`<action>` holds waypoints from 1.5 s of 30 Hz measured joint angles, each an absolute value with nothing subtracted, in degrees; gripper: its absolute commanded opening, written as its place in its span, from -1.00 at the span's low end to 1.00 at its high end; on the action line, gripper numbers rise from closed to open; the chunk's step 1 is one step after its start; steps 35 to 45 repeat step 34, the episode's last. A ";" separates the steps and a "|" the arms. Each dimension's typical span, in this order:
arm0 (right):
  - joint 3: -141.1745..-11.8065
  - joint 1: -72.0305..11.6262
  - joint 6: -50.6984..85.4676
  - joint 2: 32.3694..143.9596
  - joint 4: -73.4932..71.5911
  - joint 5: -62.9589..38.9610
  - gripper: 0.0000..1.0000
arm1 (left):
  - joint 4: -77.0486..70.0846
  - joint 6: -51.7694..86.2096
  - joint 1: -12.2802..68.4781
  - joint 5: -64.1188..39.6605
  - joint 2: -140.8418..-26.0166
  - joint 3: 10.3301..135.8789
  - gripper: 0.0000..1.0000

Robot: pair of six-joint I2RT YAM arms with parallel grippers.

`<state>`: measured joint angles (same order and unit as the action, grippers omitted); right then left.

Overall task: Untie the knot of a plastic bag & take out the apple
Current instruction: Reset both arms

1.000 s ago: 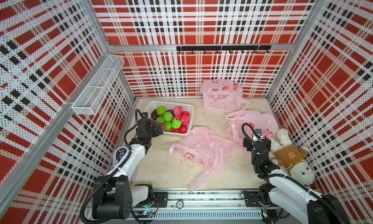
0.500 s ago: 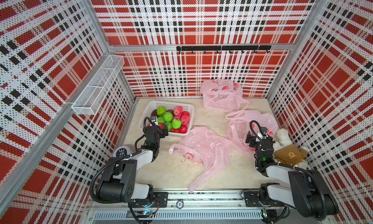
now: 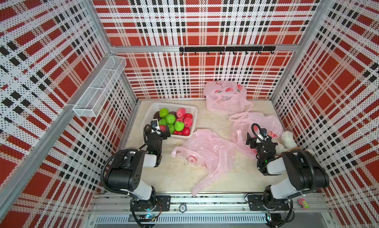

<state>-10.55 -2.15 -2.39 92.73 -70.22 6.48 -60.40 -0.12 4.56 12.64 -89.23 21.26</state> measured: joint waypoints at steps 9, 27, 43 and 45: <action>-16.67 -2.11 -1.98 92.51 -64.64 7.97 1.00 | -59.51 -0.40 5.34 13.65 -89.23 21.82 0.99; -22.63 -1.85 -2.00 92.03 -52.27 6.66 0.99 | -58.72 -0.54 5.80 14.41 -89.27 22.35 0.99; -22.61 -1.85 -2.00 92.03 -52.14 6.66 1.00 | -57.98 -0.54 5.80 14.39 -89.65 23.09 0.99; -22.61 -1.85 -2.00 92.03 -52.14 6.66 1.00 | -57.98 -0.54 5.80 14.39 -89.65 23.09 0.99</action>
